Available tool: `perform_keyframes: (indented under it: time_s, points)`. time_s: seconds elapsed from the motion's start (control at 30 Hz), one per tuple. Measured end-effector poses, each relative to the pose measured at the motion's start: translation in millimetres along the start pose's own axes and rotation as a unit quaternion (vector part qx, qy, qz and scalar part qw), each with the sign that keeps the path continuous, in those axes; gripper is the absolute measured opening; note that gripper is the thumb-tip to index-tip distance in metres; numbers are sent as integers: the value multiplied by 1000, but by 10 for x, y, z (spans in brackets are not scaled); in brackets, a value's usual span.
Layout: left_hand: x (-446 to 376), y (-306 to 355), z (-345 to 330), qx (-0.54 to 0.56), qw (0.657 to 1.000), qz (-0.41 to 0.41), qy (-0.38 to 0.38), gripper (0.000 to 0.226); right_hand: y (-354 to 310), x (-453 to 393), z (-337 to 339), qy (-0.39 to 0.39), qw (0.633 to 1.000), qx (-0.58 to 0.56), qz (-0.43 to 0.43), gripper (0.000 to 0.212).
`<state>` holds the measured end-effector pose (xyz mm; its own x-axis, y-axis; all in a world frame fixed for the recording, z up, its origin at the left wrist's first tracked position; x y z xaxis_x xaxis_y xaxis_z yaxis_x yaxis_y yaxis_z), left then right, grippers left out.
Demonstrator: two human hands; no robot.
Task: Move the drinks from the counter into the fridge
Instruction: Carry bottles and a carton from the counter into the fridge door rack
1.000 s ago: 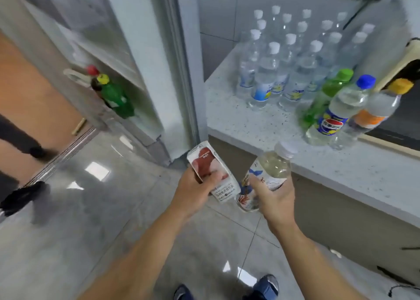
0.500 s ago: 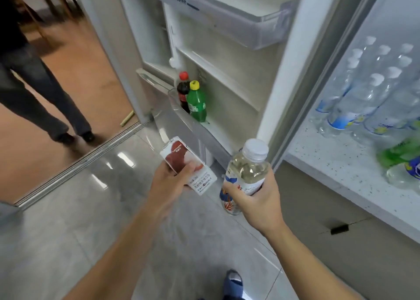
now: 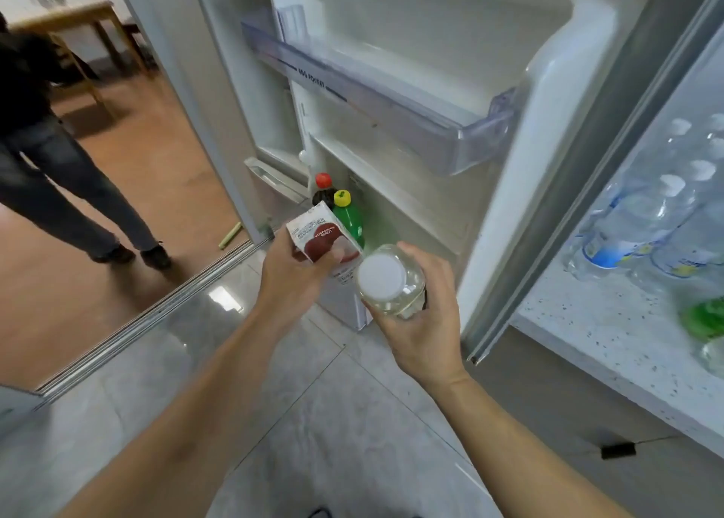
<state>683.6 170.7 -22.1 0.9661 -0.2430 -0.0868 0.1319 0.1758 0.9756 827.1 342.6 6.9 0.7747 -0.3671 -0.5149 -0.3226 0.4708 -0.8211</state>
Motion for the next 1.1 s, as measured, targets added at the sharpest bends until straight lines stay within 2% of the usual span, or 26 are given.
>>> perform_keyframes:
  time_s: [0.17,0.3,0.4,0.53,0.63,0.77,1.1]
  points:
    - [-471,100,-146,-71,994,-36,-70,46,242,-108,-139,42,998,5,-41,67]
    - [-841,13,-355,-140,974,-72,-163,49,482,-160,-219,102,983,14,-150,71]
    - [-1031,-92,-560,-214,943,-93,-239,52,791,-146,-303,111,955,44,-270,66]
    - [-1118,-139,-868,-278,887,-155,-334,57,1068,-124,-345,103,928,63,-352,64]
    - [-1108,-168,-1070,-327,842,-192,-384,48,1135,-107,-279,116,917,94,-370,65]
    - [-1096,-215,-1215,-370,811,-199,-406,35,1148,-117,-231,114,905,129,-388,65]
    - [-1154,-151,-1304,-399,790,-220,-410,32,1211,-211,-289,72,896,147,-413,56]
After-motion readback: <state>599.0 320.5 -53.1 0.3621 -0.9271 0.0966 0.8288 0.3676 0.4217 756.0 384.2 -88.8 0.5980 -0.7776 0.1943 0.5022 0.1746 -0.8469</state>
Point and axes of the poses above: each hand's wrist, its own x-axis away from the middle knuckle, its own z-axis out of the back of the hand, y = z × x, the point moved 10 cm from there along -x, towards the middle knuckle, and after that the axes turned 5 degrees about -y, right-handed, at the moved point
